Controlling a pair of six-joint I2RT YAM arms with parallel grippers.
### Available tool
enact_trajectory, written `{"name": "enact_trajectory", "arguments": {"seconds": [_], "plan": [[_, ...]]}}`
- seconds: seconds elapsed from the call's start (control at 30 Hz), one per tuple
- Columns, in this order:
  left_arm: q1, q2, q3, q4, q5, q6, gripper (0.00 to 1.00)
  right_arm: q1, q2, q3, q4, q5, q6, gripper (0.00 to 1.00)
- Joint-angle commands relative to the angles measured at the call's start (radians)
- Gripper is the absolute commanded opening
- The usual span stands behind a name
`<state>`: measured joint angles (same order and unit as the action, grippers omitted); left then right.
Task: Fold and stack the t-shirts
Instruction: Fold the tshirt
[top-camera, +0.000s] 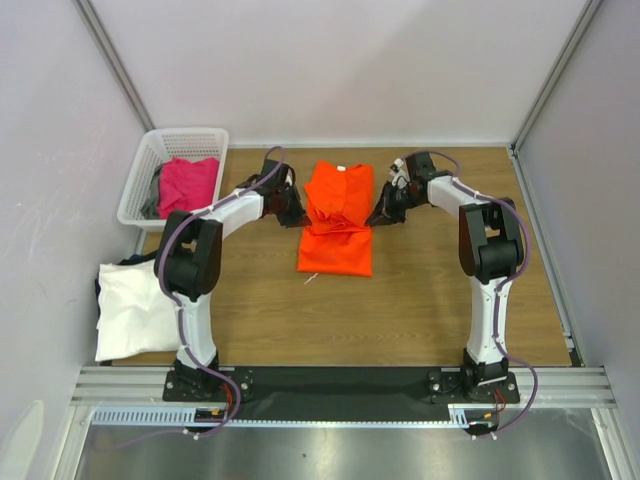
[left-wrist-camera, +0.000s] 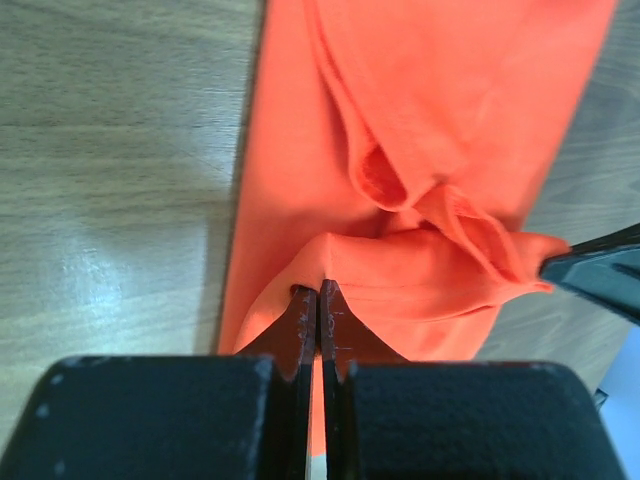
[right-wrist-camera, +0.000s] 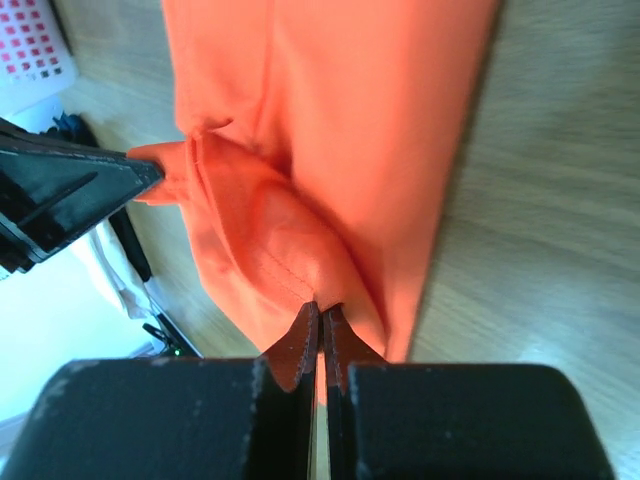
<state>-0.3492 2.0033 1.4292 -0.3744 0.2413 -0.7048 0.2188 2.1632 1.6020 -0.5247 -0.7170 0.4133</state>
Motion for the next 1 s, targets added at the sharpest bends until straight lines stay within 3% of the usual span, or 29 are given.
{"name": "enact_trajectory", "arguments": {"seconds": [0.0,0.1,0.17,0.27,0.3,0.37,0.4,0.6,0.63,0.77,0.87,0.9,0.97], "plan": [[0.01,0.015,0.039,0.037,0.016,0.034,0.01,-0.015,0.023,0.05,-0.017,0.004,-0.002,0.04],[0.013,0.017,0.049,0.048,0.027,0.051,0.07,-0.019,0.027,0.07,0.0,-0.001,0.013,0.23],[0.018,0.02,0.074,0.055,0.032,0.065,0.2,-0.021,0.033,0.105,0.017,0.007,0.028,0.3],[0.029,0.043,0.129,0.066,0.03,0.085,0.4,-0.025,0.055,0.159,0.061,0.001,0.071,0.31],[0.032,0.051,0.151,0.065,0.036,0.091,0.44,-0.027,0.067,0.179,0.063,-0.004,0.084,0.38],[0.042,0.074,0.204,0.061,0.042,0.094,0.62,-0.032,0.093,0.232,0.072,-0.013,0.107,0.5],[0.045,0.078,0.22,0.065,0.046,0.096,0.64,-0.035,0.101,0.249,0.074,-0.013,0.125,0.52],[0.07,0.092,0.31,0.045,0.044,0.142,0.72,-0.085,0.093,0.262,0.109,0.007,0.173,0.59],[0.072,0.083,0.31,0.028,0.038,0.152,0.76,-0.09,0.083,0.257,0.106,0.025,0.162,0.59],[0.072,0.0,0.252,0.018,0.068,0.223,0.76,-0.095,0.003,0.23,0.08,0.064,0.099,0.58],[0.064,-0.081,0.13,0.107,0.189,0.226,0.73,-0.059,-0.083,0.124,0.176,0.028,0.093,0.52],[0.061,-0.113,0.094,0.141,0.208,0.209,0.71,-0.043,-0.115,0.098,0.201,0.028,0.091,0.41],[0.046,-0.129,0.013,0.228,0.243,0.189,0.64,0.008,-0.135,0.035,0.256,0.033,0.084,0.36]]}}
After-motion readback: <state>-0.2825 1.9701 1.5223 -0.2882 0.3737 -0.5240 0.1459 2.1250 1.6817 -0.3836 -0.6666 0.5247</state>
